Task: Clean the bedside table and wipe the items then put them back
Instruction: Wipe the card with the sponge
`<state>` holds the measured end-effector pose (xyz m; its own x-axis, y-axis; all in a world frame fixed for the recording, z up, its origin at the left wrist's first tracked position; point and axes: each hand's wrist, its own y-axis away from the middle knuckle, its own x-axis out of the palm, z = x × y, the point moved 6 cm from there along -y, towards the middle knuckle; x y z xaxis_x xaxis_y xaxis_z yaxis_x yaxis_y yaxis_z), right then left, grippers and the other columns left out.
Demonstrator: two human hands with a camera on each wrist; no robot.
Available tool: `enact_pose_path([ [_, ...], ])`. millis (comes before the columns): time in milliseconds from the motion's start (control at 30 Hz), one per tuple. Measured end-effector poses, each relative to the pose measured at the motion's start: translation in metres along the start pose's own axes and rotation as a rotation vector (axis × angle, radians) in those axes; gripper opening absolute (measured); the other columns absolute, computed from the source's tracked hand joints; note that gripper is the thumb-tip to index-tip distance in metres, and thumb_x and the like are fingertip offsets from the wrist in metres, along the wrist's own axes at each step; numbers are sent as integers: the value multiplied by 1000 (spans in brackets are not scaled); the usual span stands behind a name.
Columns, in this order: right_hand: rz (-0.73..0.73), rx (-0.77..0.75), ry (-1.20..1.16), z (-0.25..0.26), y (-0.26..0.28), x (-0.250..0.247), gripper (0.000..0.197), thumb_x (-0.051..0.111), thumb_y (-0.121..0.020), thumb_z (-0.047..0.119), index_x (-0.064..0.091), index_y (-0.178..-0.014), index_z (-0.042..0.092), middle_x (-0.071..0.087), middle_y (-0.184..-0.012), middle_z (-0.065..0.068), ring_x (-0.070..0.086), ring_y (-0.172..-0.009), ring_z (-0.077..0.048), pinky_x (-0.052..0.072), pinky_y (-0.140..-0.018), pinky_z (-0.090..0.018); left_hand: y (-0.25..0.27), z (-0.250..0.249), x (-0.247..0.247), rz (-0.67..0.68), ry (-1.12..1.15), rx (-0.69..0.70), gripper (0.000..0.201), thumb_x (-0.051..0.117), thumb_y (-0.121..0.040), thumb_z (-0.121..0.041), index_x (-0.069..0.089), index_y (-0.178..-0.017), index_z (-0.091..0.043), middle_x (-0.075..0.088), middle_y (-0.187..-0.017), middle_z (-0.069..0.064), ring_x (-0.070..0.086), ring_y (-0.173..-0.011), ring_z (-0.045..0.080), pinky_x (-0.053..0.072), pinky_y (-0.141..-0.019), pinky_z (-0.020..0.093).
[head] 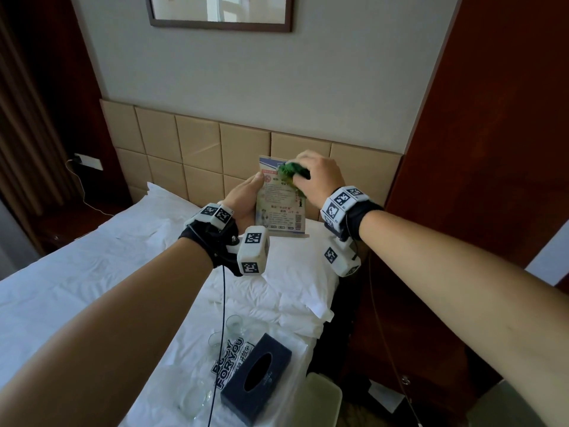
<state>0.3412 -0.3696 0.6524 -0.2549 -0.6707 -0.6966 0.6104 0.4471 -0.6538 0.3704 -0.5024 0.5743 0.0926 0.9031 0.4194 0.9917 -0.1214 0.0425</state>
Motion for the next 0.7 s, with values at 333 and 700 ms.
enact_pose_path([
  [333,421,-157,-73,14,45,38,20,78,-76,16,78,-96,16,72,-105,1,63,-98,-19,51,-86,-28,-12,0,-12,-85,-51,9,47,22,-106,-39,47,-135,-12,63,-121,16,67,-97,28,56,-73,39],
  [700,-12,-12,26,-21,10,-18,25,64,-86,6,73,-109,12,68,-110,-5,61,-96,-22,51,-86,-34,-11,-1,-5,-58,-87,2,46,31,-104,-42,47,-138,-15,63,-127,17,63,-112,34,55,-82,49],
])
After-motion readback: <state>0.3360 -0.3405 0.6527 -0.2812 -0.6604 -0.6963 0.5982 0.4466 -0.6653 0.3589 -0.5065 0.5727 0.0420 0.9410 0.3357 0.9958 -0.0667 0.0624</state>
